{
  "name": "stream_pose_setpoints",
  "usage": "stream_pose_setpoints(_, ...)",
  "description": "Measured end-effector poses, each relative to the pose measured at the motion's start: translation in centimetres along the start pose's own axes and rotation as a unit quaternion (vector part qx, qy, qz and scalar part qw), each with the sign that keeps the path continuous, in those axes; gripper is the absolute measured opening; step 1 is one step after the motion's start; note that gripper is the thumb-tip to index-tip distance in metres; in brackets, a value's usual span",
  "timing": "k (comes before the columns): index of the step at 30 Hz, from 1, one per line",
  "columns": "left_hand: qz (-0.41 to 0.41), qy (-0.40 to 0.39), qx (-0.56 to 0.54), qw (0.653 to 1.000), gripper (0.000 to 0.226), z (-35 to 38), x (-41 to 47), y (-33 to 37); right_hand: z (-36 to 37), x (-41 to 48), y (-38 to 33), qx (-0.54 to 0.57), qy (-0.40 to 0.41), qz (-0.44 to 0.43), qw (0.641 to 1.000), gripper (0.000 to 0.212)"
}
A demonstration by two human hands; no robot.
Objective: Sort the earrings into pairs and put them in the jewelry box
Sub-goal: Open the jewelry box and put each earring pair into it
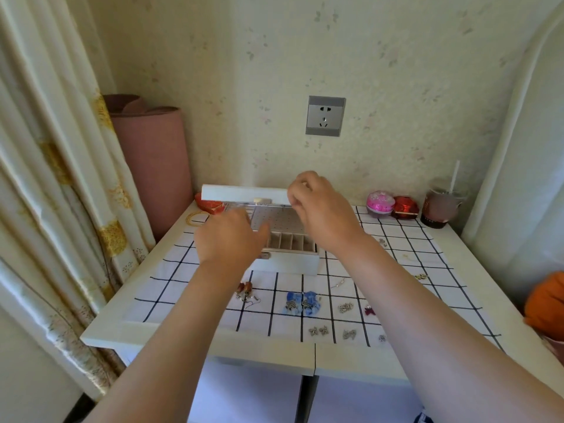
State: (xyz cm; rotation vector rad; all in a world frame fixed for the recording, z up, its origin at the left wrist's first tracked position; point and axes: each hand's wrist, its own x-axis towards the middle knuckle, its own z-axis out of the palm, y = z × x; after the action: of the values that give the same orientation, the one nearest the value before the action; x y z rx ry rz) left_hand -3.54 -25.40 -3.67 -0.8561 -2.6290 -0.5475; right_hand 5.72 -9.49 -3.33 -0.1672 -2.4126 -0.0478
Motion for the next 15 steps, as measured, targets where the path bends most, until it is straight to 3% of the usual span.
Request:
stream_pose_setpoints(2, 0.061, 0.135, -0.06, 0.987, 0.027, -0.4, 1.2, -0.2, 0.2, 0.3, 0.6, 0.007, 0.032, 0.02, 0.999, 0.022)
stream_pose_setpoints(4, 0.105, 0.216, -0.074, 0.968, 0.028, 0.2, 2.5, -0.4, 0.5, 0.5, 0.9, 0.012, 0.057, 0.046, 0.997, 0.018)
stream_pose_setpoints(9, 0.153, 0.195, -0.109, 0.963, 0.046, 3.0, 5.5, -0.5, 0.9, 1.6, 1.7, 0.022, 0.123, 0.068, 0.99, 0.016)
stream_pose_setpoints(12, 0.168, 0.188, -0.122, 0.96, 0.055, 3.8, 7.5, -0.2, 1.6, 2.4, 2.9, 0.009, 0.145, 0.089, 0.985, 0.03)
stream_pose_setpoints(15, 0.164, 0.167, -0.141, 0.962, 0.066, 4.4, 8.9, 0.5, 2.9, 2.9, 4.5, 0.013, 0.107, 0.125, 0.986, 0.05)
